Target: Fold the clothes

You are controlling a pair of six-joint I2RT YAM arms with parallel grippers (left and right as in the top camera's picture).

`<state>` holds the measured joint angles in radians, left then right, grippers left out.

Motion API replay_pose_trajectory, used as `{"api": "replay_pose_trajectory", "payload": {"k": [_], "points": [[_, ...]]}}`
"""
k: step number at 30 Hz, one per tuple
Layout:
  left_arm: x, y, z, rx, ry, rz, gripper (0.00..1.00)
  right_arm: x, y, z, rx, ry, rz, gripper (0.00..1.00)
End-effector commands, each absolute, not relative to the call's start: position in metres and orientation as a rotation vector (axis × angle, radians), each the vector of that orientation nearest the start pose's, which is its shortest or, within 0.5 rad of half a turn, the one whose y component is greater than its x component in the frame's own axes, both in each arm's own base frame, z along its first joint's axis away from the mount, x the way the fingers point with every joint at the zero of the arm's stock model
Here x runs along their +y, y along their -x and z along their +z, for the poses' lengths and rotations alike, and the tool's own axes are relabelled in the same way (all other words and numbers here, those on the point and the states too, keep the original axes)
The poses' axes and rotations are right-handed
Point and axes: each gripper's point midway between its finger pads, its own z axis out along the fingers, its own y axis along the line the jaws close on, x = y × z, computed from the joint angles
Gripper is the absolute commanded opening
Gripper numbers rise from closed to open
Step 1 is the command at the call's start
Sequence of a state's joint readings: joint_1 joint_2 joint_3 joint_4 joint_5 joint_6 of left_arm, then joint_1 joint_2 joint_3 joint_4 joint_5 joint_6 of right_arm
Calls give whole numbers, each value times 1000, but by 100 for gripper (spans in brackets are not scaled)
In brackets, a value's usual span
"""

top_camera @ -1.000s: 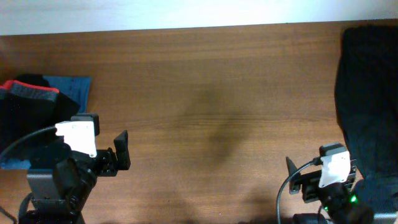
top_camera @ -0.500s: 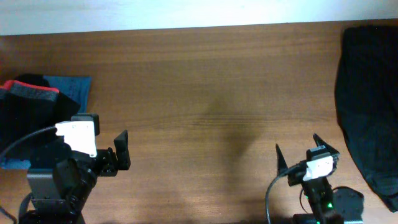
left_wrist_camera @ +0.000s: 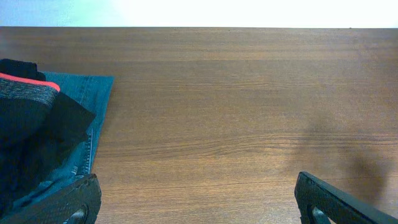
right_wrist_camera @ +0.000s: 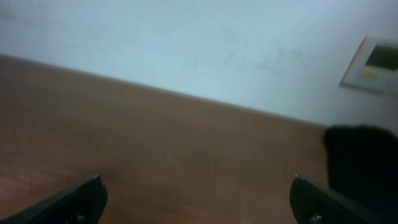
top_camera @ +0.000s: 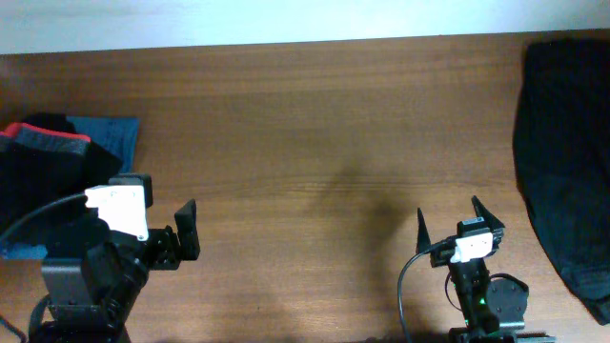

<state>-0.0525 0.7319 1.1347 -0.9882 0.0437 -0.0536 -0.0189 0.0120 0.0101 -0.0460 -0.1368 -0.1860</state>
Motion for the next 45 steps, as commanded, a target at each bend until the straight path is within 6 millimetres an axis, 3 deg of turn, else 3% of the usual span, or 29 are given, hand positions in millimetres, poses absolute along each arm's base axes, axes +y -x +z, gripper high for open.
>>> {"api": "replay_pose_trajectory", "payload": {"k": [1,29,33,37,45], "points": [[-19,-229,304,2160,-7,-106,99,17,-246,158,1624,232,-55,99],[-18,-229,302,2166,-11,-100,99,17,-246,158,1625,232,-55,99],[-5,-219,284,2209,-10,2,99,17,-246,158,1625,232,-55,99],[-3,-213,253,2202,-4,14,99,17,-246,158,1625,232,-55,99],[0,-233,193,2015,18,24,99,17,-246,158,1625,232,-55,99]]}}
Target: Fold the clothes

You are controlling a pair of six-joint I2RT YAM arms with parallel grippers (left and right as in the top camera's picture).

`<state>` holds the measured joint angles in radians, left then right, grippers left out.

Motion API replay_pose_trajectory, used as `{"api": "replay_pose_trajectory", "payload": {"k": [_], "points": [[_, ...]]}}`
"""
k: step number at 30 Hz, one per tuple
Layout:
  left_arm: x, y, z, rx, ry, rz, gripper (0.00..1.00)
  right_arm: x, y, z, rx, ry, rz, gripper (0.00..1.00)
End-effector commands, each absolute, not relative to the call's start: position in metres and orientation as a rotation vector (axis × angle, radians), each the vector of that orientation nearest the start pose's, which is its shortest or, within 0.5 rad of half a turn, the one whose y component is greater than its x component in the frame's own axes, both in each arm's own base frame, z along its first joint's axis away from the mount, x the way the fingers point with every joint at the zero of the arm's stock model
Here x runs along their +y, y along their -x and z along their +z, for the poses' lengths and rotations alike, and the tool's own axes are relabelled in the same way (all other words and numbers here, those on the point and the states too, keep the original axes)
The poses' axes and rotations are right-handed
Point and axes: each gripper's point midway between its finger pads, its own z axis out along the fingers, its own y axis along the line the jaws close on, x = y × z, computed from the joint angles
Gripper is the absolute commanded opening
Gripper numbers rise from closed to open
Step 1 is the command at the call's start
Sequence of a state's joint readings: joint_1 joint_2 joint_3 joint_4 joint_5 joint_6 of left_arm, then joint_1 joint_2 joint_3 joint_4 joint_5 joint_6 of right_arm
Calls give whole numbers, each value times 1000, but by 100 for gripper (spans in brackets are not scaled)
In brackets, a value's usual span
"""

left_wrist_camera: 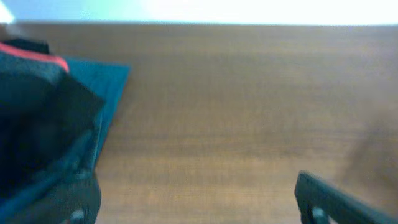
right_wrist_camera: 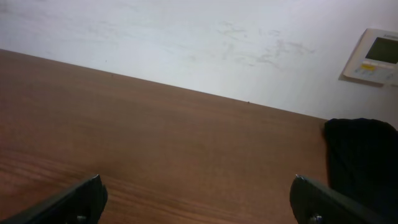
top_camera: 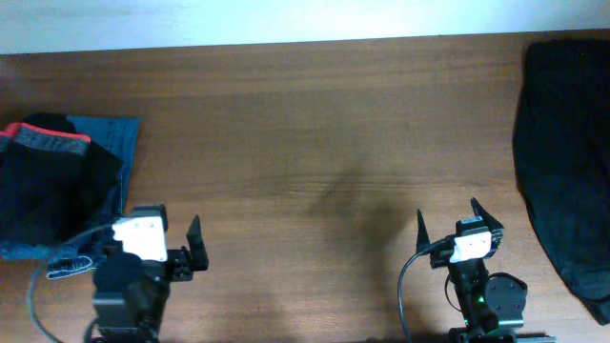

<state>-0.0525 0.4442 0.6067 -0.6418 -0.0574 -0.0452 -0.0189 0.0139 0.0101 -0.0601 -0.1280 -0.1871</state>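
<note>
A folded stack lies at the table's left edge: a black garment with a red band (top_camera: pixel 52 176) on top of blue jeans (top_camera: pixel 112 133). In the blurred left wrist view the black garment (left_wrist_camera: pixel 37 106) and the jeans (left_wrist_camera: pixel 106 93) show at the left. An unfolded black garment (top_camera: pixel 562 143) lies at the right edge, and its corner (right_wrist_camera: pixel 364 162) appears in the right wrist view. My left gripper (left_wrist_camera: pixel 193 190) is open over bare wood beside the stack. Near the front edge my right gripper (top_camera: pixel 447 213) is open and holds nothing.
A brown wooden table (top_camera: pixel 315 124) stretches between the two piles. A white wall (right_wrist_camera: pixel 186 37) runs behind its far edge, with a small wall panel (right_wrist_camera: pixel 379 56) at the right.
My left arm has drawn back toward the front edge and turned straighter, and its view is now blurred. The right arm stays in place, still open. The clothes have not moved.
</note>
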Motion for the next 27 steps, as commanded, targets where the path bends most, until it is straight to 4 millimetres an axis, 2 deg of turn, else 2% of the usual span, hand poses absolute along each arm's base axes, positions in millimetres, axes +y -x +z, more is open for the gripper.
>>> {"api": "replay_pose_trajectory", "payload": {"k": [1,7,15,21,23,25,27], "points": [[0,-236,189,1981,19,21,99,17,-246,158,1625,232,-55,99],[0,-246,185,1762,30,9,99,17,-246,158,1625,232,-55,99],[10,-246,193,1507,90,40,99,17,-246,158,1625,232,-55,99],[18,-245,178,1557,114,72,99,17,-246,158,1625,232,-55,99],[15,-245,159,1636,96,62,99,17,-246,158,1625,232,-55,99],[5,-246,159,1640,48,12,99,17,-246,158,1625,232,-55,99],[4,-246,158,1644,45,8,99,17,-246,158,1625,232,-55,99]]}}
